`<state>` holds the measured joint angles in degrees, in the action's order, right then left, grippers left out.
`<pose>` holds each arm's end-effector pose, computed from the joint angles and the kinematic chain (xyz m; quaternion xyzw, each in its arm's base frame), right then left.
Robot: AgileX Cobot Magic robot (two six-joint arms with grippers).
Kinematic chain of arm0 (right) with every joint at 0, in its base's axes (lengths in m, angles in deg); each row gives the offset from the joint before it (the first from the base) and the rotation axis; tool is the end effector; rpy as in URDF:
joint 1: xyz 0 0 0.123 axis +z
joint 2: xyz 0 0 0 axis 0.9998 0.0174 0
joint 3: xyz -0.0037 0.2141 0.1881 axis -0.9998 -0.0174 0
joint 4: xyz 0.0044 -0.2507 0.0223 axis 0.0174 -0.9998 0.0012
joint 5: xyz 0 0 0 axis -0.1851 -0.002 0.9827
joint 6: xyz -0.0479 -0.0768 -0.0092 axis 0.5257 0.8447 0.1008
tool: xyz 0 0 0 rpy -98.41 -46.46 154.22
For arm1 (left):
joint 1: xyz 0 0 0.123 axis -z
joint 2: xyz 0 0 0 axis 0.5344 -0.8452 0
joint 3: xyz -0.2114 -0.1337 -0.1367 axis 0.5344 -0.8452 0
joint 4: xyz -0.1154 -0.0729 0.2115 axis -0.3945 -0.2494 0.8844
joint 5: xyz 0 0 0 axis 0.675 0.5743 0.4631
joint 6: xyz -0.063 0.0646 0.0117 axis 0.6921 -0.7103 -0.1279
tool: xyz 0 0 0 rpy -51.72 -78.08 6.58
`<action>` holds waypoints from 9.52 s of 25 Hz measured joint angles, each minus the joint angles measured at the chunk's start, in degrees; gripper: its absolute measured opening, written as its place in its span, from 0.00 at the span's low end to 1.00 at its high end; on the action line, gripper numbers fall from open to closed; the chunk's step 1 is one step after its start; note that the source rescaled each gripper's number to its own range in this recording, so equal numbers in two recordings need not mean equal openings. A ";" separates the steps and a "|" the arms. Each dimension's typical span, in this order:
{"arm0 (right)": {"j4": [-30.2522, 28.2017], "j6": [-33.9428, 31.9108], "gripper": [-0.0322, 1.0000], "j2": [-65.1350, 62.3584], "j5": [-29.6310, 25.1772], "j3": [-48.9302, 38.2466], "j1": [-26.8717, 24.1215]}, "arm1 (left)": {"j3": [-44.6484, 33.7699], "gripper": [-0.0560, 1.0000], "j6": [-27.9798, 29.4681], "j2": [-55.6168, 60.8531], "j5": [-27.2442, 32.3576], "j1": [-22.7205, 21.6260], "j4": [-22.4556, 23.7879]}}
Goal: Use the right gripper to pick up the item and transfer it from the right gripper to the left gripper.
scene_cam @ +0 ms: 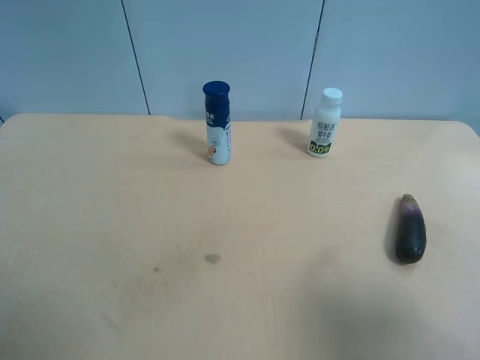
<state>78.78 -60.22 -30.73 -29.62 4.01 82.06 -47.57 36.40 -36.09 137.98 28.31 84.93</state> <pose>-0.0067 0.0001 0.2935 0.0856 0.8536 -0.0159 0.5135 -0.0059 0.0025 0.2792 -0.0239 0.8470 0.0406 0.5294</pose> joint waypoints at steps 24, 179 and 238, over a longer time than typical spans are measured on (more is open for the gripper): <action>0.00 0.00 0.48 0.00 0.00 0.00 0.00 | 0.00 1.00 0.00 0.00 0.00 0.00 0.00; 10.70 19.81 0.04 84.05 -4.15 34.75 46.93 | 4.95 1.00 -19.24 -18.00 2.95 18.20 -9.39; 21.39 32.77 0.04 100.35 4.08 49.90 68.61 | 11.22 1.00 -27.05 -55.94 -5.34 63.52 7.56</action>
<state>100.17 -27.45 69.62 -25.54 53.91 150.67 -36.35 9.35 -92.03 132.63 91.83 92.49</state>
